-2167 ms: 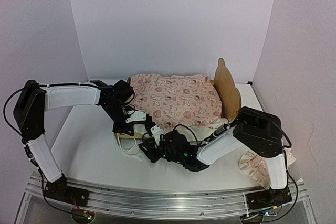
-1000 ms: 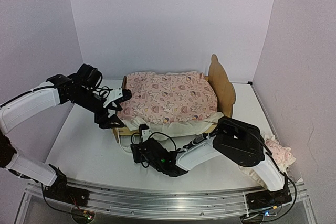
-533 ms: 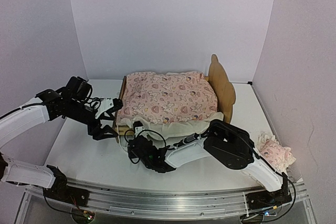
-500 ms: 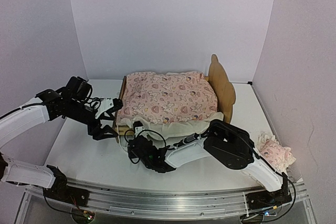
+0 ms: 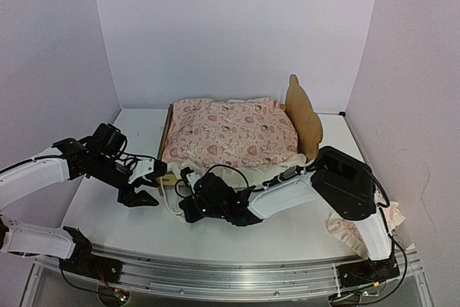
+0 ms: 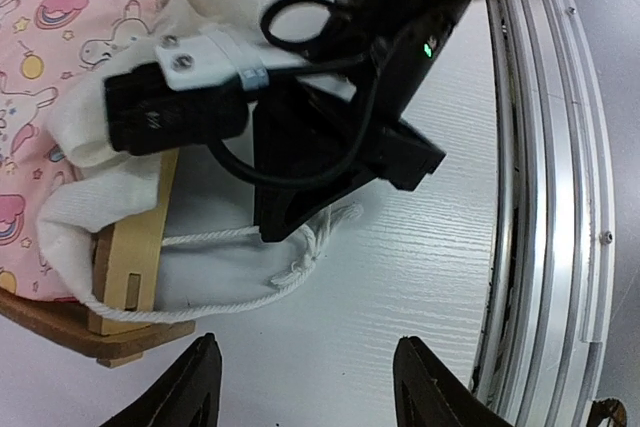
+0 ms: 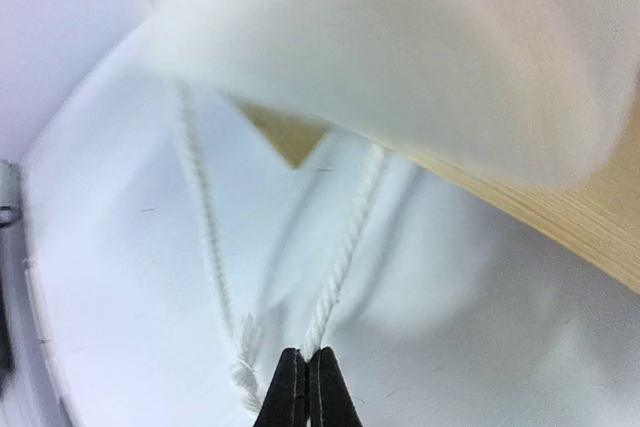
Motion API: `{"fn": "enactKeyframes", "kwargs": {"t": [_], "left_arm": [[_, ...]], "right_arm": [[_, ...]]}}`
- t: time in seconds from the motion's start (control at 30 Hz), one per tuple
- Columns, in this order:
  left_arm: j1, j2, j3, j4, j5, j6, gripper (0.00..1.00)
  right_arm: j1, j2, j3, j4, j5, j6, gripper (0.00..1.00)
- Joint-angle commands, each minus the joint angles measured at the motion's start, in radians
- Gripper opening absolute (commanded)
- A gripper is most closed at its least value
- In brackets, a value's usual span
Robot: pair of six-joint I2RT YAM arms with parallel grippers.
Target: Set up the pet bed
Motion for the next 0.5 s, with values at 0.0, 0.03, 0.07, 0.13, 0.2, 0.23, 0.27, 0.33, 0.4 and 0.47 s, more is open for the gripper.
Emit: {"fn": "enactKeyframes", "kwargs": {"t": [0.0, 0.03, 0.07, 0.13, 0.2, 0.23, 0.27, 0.33, 0.4, 0.47], "left_arm": [[-0.004, 0.058, -0.059, 0.095, 0.065, 0.091, 0.60], [-0.007, 0.072, -0.071, 0.116, 0.063, 0.103, 0.60], [-0.011, 0.089, -0.082, 0.134, 0.064, 0.112, 0.60], [-0.016, 0.118, -0.096, 0.182, 0.058, 0.112, 0.61], [-0.017, 0.142, -0.105, 0.233, 0.049, 0.097, 0.64], [-0.018, 0.152, -0.110, 0.254, 0.048, 0.086, 0.65], [-0.019, 0.161, -0.115, 0.273, 0.049, 0.073, 0.67], [-0.024, 0.173, -0.126, 0.319, 0.067, 0.043, 0.70], [-0.033, 0.183, -0.133, 0.349, 0.080, 0.006, 0.71], [-0.044, 0.198, -0.144, 0.366, 0.085, -0.033, 0.72]], "right_arm": [[-0.031, -0.105, -0.011, -0.010, -0.298, 0.098, 0.00], [-0.037, -0.102, 0.002, -0.010, -0.321, 0.112, 0.00], [-0.043, -0.097, 0.015, -0.010, -0.338, 0.124, 0.00], [-0.055, -0.088, 0.039, -0.009, -0.365, 0.157, 0.00], [-0.064, -0.086, 0.055, -0.008, -0.376, 0.183, 0.00], [-0.067, -0.088, 0.060, -0.007, -0.380, 0.188, 0.00], [-0.069, -0.089, 0.064, -0.005, -0.383, 0.190, 0.00], [-0.069, -0.088, 0.076, 0.001, -0.399, 0.202, 0.00], [-0.068, -0.083, 0.079, 0.011, -0.406, 0.228, 0.00], [-0.069, -0.078, 0.074, 0.038, -0.405, 0.270, 0.00]]}}
